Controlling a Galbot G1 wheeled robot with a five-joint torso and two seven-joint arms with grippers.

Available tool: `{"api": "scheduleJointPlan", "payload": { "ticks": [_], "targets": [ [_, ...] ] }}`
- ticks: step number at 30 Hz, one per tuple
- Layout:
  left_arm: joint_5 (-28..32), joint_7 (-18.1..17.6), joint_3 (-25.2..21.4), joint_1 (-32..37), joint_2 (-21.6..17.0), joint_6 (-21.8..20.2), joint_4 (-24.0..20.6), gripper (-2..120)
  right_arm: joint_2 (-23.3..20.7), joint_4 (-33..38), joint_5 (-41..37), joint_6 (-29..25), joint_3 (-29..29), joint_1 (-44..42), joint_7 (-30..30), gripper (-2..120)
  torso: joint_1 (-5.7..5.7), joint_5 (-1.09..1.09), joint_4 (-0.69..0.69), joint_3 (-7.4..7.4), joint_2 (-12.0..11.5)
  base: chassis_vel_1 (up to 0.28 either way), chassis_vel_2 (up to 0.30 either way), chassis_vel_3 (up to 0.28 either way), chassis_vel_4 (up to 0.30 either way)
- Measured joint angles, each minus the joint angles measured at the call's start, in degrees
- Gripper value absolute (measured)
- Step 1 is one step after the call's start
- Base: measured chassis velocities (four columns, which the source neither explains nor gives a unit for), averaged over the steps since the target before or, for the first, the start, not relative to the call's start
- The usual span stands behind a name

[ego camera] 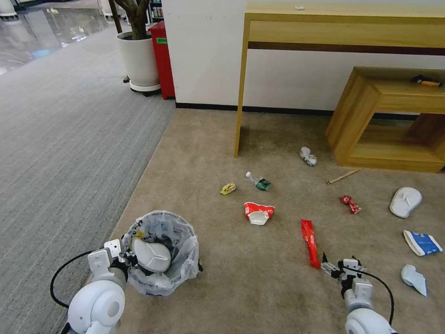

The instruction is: Pick up the trash bin and place the garbage on the floor into it.

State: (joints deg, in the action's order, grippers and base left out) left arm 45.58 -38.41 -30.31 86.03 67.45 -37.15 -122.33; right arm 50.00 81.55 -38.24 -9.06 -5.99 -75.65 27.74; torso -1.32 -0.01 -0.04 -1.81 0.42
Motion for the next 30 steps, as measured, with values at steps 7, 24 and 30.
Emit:
{"api": "scheduleJointPlan", "payload": {
  "ticks": [7,24,30],
  "targets": [
    [-0.01,-0.01,-0.36,0.96,0.26,0.03,-1.91,0,2.59,-6.15,-0.95,1.16,4.48,6.24,0.02,100,0.00,-0.01,0.01,0.00,0.00,0.000,0.000,0.000,0.000],
    [-0.34,-0.18,-0.53,1.80,1.01,0.06,-3.81,0,5.28,-17.45,-0.12,1.46,8.62,13.68,-1.28,100,0.00,0.00,0.00,0.00,0.00,0.000,0.000,0.000,0.000],
    [-0.41,-0.20,-0.59,1.91,1.17,0.06,-3.87,0,6.29,-19.55,-0.04,1.40,10.10,15.69,-1.54,100,0.00,-0.01,0.00,0.00,0.00,0.000,0.000,0.000,0.000]
  ]
}}
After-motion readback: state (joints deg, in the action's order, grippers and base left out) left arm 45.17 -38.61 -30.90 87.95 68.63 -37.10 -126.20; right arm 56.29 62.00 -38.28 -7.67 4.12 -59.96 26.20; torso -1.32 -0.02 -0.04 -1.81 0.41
